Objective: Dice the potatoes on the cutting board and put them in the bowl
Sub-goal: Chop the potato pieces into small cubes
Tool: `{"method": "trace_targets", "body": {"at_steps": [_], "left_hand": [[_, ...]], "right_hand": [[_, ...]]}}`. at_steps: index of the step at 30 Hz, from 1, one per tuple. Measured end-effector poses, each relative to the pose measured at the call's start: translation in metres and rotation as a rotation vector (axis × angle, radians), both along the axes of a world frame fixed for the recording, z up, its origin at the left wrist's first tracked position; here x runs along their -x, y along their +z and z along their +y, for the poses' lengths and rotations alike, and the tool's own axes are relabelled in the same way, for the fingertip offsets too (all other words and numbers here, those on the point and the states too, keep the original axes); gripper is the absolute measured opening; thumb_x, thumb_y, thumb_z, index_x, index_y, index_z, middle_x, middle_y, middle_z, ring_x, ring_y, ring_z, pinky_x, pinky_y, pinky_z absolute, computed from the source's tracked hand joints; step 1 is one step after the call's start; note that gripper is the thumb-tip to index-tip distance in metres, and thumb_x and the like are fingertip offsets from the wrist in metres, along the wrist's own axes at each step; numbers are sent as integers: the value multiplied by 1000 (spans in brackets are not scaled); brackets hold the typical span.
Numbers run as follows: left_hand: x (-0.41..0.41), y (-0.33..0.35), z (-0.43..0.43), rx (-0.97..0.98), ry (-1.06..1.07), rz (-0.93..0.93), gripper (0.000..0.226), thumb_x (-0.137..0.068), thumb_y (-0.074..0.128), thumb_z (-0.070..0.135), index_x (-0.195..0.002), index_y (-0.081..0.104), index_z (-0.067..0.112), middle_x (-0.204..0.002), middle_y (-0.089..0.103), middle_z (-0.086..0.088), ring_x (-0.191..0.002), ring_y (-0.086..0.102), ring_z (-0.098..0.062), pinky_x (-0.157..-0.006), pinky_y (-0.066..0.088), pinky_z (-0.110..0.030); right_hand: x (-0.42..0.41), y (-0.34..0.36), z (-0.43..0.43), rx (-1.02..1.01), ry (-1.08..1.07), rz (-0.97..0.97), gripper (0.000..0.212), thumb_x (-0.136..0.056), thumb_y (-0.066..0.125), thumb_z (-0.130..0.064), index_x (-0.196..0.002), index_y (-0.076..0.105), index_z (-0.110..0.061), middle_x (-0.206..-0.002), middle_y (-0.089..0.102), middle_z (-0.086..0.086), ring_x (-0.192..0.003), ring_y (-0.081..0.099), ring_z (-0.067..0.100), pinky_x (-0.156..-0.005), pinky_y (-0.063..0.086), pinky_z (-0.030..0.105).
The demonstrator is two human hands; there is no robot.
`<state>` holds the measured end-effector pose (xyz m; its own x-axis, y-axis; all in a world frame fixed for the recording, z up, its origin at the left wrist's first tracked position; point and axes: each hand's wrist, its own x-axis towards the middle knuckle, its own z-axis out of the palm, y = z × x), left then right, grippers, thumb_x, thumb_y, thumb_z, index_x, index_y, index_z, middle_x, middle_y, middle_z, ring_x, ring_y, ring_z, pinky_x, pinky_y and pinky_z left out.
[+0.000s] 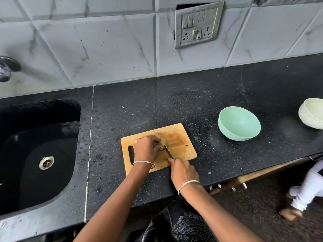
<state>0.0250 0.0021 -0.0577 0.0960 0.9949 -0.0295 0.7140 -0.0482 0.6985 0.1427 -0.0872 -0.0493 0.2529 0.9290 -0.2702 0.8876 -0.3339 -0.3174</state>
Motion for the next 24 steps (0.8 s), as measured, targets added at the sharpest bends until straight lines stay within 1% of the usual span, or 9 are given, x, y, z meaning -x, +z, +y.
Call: {"method": "trace_targets", "body": {"at_steps": [3, 6, 9, 12, 14, 20, 24], "left_hand": [[2, 3, 0, 6, 0, -22, 24, -70, 83, 12, -92, 74, 14, -82, 75, -1, -80, 69, -11, -78, 54, -24], [4, 4, 0, 27, -4, -66, 26, -68, 84, 10, -92, 74, 15, -81, 74, 2, -79, 69, -9, -81, 56, -28], [3, 3, -1, 30, -4, -87, 24, -69, 84, 11, -88, 72, 18, -76, 73, 5, -76, 69, -7, -79, 58, -32], [4, 0, -1, 26, -2, -109, 20, -71, 82, 8, -87, 72, 14, -74, 73, 4, -74, 70, -5, -77, 59, -32], [5, -3, -3, 10, -1, -118, 18, -72, 80, 6, -86, 72, 12, -75, 74, 3, -73, 71, -7, -77, 59, -33], [4, -13, -6, -16, 28, -99, 16, -73, 80, 12, -87, 72, 15, -77, 75, 4, -77, 71, -11, -76, 58, -34], [3, -15, -6, -38, 47, -61, 14, -73, 80, 17, -86, 74, 19, -77, 75, 5, -76, 71, -13, -74, 57, -34]], "right_hand": [[0, -2, -8, 2, 8, -25, 48, -103, 25, -48, -112, 57, -13, -110, 66, 11, -103, 64, 36, -67, 41, 37], [-2, 4, -8, 32, 10, 20, 50, -103, 25, -49, -113, 59, -14, -112, 65, 13, -105, 62, 38, -74, 45, 39], [-11, 12, -10, 26, -6, 74, 54, -103, 22, -49, -110, 61, -13, -112, 64, 14, -104, 60, 38, -78, 45, 40], [-14, 20, -14, -43, -30, 104, 55, -103, 20, -49, -103, 61, -12, -105, 65, 14, -99, 61, 38, -71, 40, 38], [-11, 23, -15, -77, -26, 100, 54, -103, 20, -49, -101, 60, -12, -102, 65, 13, -97, 61, 38, -68, 38, 37], [-6, 15, -17, -49, 15, 65, 52, -102, 19, -51, -105, 57, -16, -103, 65, 11, -98, 62, 37, -69, 40, 38], [-5, 10, -19, -52, 40, 8, 48, -103, 20, -49, -111, 54, -16, -105, 66, 11, -100, 63, 37, -66, 39, 38]]}}
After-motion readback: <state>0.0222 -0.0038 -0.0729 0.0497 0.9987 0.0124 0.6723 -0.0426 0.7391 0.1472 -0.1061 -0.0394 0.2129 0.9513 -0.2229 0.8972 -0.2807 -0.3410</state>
